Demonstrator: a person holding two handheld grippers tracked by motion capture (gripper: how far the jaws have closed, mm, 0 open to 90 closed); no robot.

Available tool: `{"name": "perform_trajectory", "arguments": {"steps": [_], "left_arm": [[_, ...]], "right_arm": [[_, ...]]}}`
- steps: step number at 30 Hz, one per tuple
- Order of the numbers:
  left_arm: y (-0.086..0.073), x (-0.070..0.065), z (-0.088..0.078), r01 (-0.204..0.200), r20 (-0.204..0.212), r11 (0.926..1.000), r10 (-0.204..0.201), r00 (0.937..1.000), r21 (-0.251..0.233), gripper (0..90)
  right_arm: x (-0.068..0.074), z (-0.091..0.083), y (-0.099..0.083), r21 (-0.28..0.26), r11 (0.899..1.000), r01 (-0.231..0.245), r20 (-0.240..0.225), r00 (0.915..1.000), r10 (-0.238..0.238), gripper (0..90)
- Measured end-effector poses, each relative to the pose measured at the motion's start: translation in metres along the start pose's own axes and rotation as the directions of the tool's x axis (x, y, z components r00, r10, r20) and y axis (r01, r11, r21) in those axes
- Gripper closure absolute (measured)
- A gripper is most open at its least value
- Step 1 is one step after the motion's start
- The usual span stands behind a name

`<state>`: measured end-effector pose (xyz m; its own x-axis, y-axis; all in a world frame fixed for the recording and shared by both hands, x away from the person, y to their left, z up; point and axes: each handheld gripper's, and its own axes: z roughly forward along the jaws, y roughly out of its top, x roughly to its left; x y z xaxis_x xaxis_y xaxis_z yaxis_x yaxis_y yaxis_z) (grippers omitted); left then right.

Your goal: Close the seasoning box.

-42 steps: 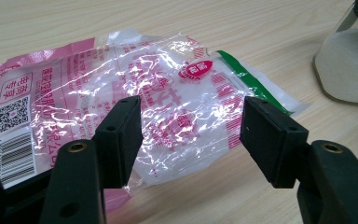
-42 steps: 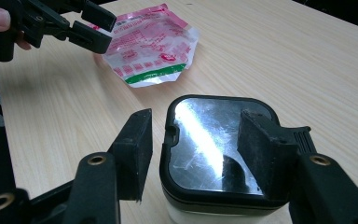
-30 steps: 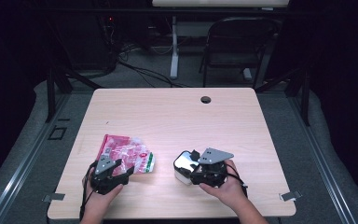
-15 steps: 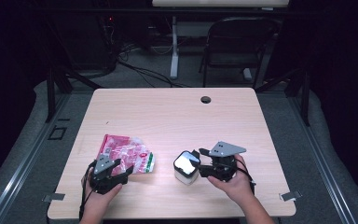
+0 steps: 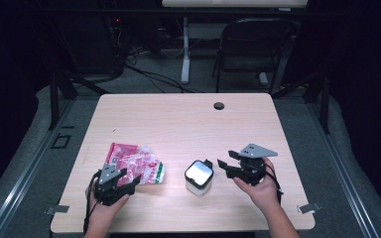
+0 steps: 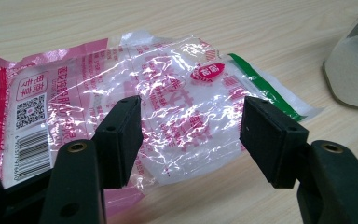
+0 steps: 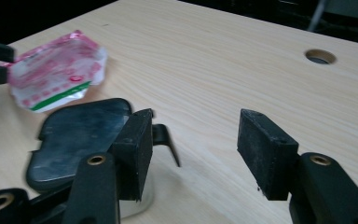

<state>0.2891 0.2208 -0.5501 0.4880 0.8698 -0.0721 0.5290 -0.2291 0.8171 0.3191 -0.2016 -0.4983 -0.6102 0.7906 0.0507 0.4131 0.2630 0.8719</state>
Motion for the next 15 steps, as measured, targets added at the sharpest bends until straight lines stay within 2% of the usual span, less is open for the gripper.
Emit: {"name": "perform_trajectory", "arguments": {"steps": [7, 12, 15], "left_arm": [[0.0, 0.004, 0.0, 0.009, -0.008, 1.0, -0.009, 0.9999, -0.004, 38.9], [0.0, 0.008, -0.001, 0.017, -0.016, 0.9998, -0.017, 0.9997, -0.01, 38.9], [0.0, 0.01, -0.002, 0.027, -0.021, 0.9996, -0.027, 0.9994, -0.013, 38.9]], "right_arm": [[-0.024, 0.001, -0.01, 0.013, 0.998, -0.069, 0.069, 0.9953, 0.068, 44.9], [-0.038, 0.002, -0.019, 0.021, 0.994, -0.112, 0.106, 0.9884, 0.109, 44.6], [-0.045, 0.004, -0.024, 0.044, 0.988, -0.146, 0.127, 0.9821, 0.139, 44.4]]}}
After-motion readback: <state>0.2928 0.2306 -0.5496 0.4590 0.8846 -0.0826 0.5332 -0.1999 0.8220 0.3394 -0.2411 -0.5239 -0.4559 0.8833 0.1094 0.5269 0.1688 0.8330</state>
